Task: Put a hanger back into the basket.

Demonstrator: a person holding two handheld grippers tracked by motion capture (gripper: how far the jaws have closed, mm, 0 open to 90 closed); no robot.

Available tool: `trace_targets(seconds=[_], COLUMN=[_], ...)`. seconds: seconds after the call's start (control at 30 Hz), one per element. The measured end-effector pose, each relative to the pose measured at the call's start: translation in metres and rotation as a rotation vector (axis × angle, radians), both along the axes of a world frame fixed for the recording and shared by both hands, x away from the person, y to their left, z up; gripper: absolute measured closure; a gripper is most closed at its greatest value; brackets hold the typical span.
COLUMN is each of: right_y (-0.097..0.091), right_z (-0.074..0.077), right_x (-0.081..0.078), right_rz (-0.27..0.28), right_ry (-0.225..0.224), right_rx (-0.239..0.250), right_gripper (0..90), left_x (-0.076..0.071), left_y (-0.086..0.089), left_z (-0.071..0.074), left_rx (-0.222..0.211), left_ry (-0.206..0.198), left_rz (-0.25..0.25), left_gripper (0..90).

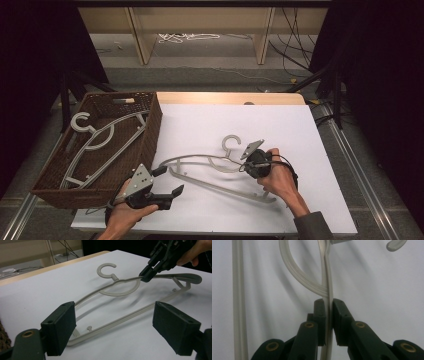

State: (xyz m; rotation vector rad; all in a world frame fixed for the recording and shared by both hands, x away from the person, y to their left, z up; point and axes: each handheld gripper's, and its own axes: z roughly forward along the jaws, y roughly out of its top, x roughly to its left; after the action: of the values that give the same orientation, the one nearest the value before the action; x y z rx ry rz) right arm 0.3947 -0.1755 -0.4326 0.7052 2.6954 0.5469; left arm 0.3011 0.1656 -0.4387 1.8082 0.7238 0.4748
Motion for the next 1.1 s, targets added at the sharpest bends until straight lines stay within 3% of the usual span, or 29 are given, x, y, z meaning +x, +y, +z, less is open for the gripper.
trace_targets(seconds=[0.13,0.27,0.37,0.4,0.5,0.63,0.73,1.1], right_y=[-0.002,-0.003,-0.002,-0.002,-0.003,-0.003,-0.003,0.000], right_z=[0.007,0.011,0.016,0.017,0.021,0.026,0.028,0.037], right_x=[-0.006,-0.009,-0.014,-0.015,-0.019,-0.025,-0.029,-0.043], right_rz=[0.014,0.031,0.036,0.040,0.052,0.069,0.087,0.142], right_ry=[-0.030,-0.046,-0.047,-0.053,-0.064,-0.074,-0.087,-0.100], right_rx=[-0.012,0.006,0.016,0.013,0.015,0.022,0.010,0.001], right_gripper=[82.2,82.2,82.2,82.2,82.2,82.2,82.2,82.2], left_x=[0.004,0.007,0.013,0.019,0.031,0.039,0.047,0.067], left_y=[-0.009,-0.015,-0.020,-0.025,-0.034,-0.049,-0.060,-0.090], left_z=[0.000,0.002,0.008,0.012,0.019,0.023,0.027,0.024], left_rx=[0.022,0.038,0.056,0.094,0.130,0.164,0.218,0.294], left_ry=[-0.002,-0.001,-0.003,0.011,0.023,0.052,0.069,0.123], left_rz=[0.004,0.000,0.024,0.026,0.027,0.004,-0.021,-0.081], left_gripper=[18.2,18.8,18.8,18.8,18.9,19.8,20.9,27.3])
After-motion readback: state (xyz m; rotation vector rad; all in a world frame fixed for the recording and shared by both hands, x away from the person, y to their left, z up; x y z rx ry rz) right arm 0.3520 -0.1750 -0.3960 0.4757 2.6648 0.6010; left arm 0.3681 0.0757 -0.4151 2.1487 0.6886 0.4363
